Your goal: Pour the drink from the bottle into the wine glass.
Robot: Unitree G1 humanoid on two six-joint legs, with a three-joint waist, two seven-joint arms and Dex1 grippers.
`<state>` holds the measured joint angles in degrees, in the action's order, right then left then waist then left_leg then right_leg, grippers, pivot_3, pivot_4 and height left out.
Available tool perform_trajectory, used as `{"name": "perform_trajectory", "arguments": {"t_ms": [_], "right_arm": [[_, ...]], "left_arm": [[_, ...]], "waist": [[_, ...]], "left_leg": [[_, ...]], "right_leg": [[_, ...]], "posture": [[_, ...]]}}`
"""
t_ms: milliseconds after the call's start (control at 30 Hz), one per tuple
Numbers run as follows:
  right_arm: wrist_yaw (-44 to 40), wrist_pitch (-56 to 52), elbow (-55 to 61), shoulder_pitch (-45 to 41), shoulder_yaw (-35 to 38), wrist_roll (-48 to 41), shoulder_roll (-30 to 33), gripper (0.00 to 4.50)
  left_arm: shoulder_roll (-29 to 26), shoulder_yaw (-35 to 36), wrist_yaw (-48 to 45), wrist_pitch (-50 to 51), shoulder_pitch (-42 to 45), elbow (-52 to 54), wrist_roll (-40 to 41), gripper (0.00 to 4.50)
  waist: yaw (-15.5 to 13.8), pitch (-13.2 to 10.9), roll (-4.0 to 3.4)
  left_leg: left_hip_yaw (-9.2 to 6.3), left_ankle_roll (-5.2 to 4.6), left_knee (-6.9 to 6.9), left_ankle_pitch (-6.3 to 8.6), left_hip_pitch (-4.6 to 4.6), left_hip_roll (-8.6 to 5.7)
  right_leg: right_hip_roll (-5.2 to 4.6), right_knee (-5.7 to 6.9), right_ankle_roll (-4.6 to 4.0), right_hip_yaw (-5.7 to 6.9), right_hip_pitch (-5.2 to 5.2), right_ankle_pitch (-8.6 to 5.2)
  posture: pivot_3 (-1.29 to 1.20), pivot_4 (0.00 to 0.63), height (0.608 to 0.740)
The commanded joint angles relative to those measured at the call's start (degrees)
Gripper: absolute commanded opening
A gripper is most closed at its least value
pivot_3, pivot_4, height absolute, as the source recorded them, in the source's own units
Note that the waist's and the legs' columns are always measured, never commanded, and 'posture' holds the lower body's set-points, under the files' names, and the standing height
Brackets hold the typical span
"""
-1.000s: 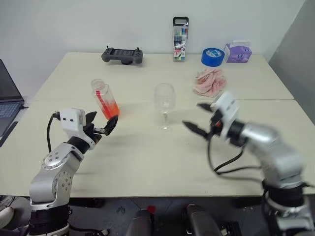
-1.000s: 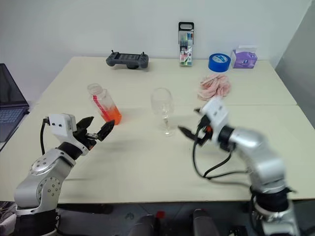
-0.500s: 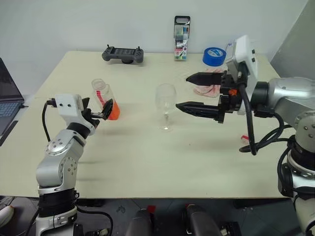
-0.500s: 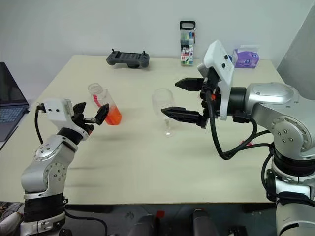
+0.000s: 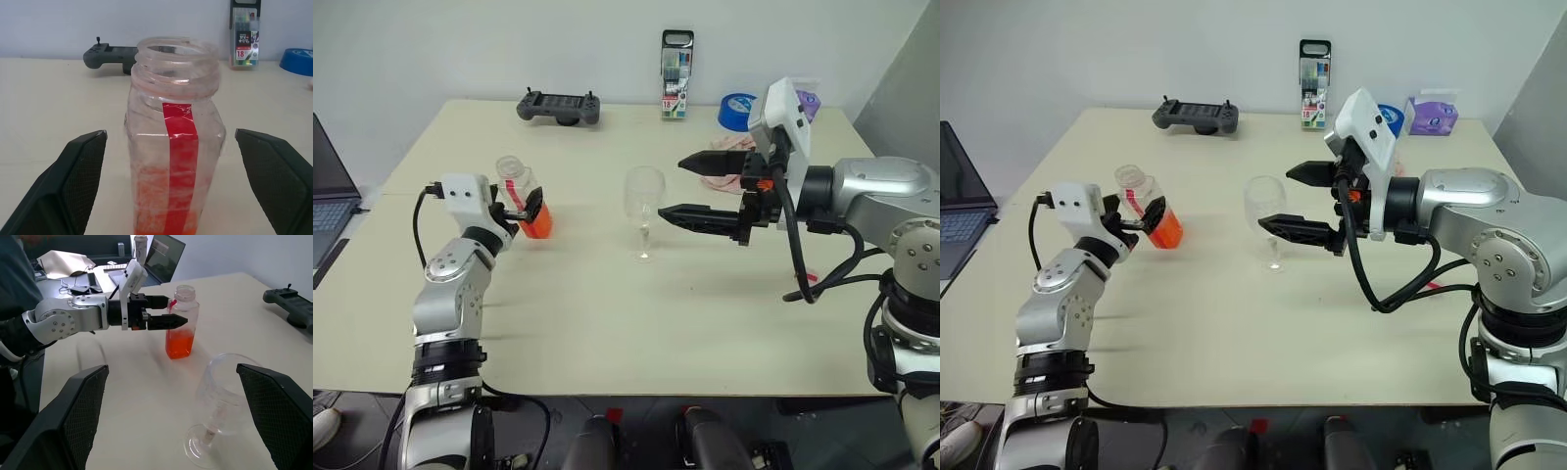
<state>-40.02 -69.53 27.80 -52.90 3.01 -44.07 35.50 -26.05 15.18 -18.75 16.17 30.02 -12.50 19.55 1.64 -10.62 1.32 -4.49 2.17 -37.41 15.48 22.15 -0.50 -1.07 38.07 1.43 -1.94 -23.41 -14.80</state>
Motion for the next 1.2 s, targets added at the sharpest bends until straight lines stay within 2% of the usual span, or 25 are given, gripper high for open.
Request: {"name": "perform_trajectory", "arguments": {"t_ms": [33,133,300,367,500,567,700,800,900,1000,1200], "right_arm": [[0.33,1.17,1.26,-0.63,0.06,-0.58,1.04,4.46],[0.77,1.29,1.66,-0.22,0.0,-0.51,1.42,4.5],[1.91,1.01,2.8,0.46,-0.07,-0.59,2.12,4.5],[3.07,0.43,3.25,0.91,0.36,-0.64,2.33,4.5],[6.06,1.07,5.07,5.19,3.25,-0.06,2.65,4.5],[7.98,4.02,8.12,12.96,7.75,0.93,2.39,4.5],[12.48,8.46,14.58,26.31,11.96,1.53,-0.54,4.5],[18.32,14.35,17.05,30.56,9.74,5.68,-5.95,4.5],[21.11,17.22,18.68,32.75,4.24,8.95,-8.92,4.5],[21.95,20.08,18.04,33.74,-0.16,12.64,-9.25,4.5],[23.52,22.12,17.1,32.83,-2.71,15.58,-10.13,4.5]], "left_arm": [[0.03,-0.8,-2.2,-5.71,3.8,-4.4,-1.88,4.5],[0.49,-1.33,-3.04,-8.43,5.99,-8.26,-2.81,3.86],[0.19,-1.87,-4.63,-10.89,7.32,-11.69,-4.06,2.26],[-0.31,-1.6,-5.21,-11.71,7.75,-12.65,-4.24,1.89],[-1.73,-1.97,-8.11,-12.53,9.84,-12.62,-4.36,1.87],[-2.44,-4.11,-11.17,-12.06,13.66,-10.17,-4.63,1.87],[-3.28,-10.38,-14.6,-20.14,19.79,-10.24,-11.12,1.87],[-3.86,-14.66,-16.9,-27.58,22.66,-14.22,-16.1,1.87],[-3.58,-17.53,-17.69,-34.43,25.45,-18.26,-19.57,1.87],[-3.61,-20.21,-15.76,-42.45,29.02,-23.42,-24.27,1.87],[-3.59,-23.44,-13.05,-53.47,34.77,-33.11,-30.49,1.87]], "waist": [[0.0,0.0,0.0],[-0.01,0.0,0.0],[0.01,0.0,0.0],[-0.02,0.0,0.0],[-0.05,0.01,0.01],[-0.36,0.04,0.09],[-1.68,0.04,0.15],[-1.59,0.04,0.12],[-1.07,0.04,0.1],[-0.58,0.02,0.09],[-0.1,0.01,0.1]], "left_leg": [[0.0,0.0,0.0,0.0,0.0,0.0],[-0.02,0.0,0.05,0.0,0.01,0.0],[0.02,0.01,0.2,0.0,0.02,0.01],[-0.02,0.01,0.24,0.0,0.02,0.03],[-0.06,0.01,0.25,-0.01,0.04,0.03],[-0.12,0.01,0.22,-0.01,0.19,0.03],[-0.27,0.07,-0.35,-0.04,1.18,-0.02],[-0.22,0.12,-0.52,-0.07,1.23,-0.09],[-0.06,0.01,-0.5,-0.02,0.88,-0.14],[-0.04,-0.03,-0.53,-0.04,0.76,-0.13],[-0.18,-0.14,-0.56,-0.13,0.76,-0.07]], "right_leg": [[0.0,-0.01,0.0,0.0,-0.01,0.0],[-0.01,-0.02,0.0,0.0,-0.02,0.0],[-0.02,-0.02,0.0,-0.03,-0.12,0.0],[-0.02,-0.03,0.0,-0.05,-0.14,0.0],[-0.02,-0.02,0.0,-0.04,-0.13,0.0],[-0.02,-0.04,0.0,0.01,-0.18,0.0],[-0.05,0.06,0.0,0.77,-0.73,0.02],[-0.07,0.13,0.01,0.78,-0.73,0.03],[-0.02,0.32,0.05,0.6,-0.59,0.04],[0.07,0.65,0.06,0.59,-0.62,0.02],[0.21,0.87,0.06,0.71,-0.64,0.03]], "posture": [[0.0,0.15,0.74],[0.0,0.15,0.74],[0.0,0.15,0.74],[0.0,0.15,0.74],[0.0,0.15,0.74],[0.0,0.15,0.74],[0.0,0.15,0.74],[0.0,0.15,0.74],[0.0,0.15,0.74],[0.0,0.15,0.74],[0.0,0.15,0.74]]}}
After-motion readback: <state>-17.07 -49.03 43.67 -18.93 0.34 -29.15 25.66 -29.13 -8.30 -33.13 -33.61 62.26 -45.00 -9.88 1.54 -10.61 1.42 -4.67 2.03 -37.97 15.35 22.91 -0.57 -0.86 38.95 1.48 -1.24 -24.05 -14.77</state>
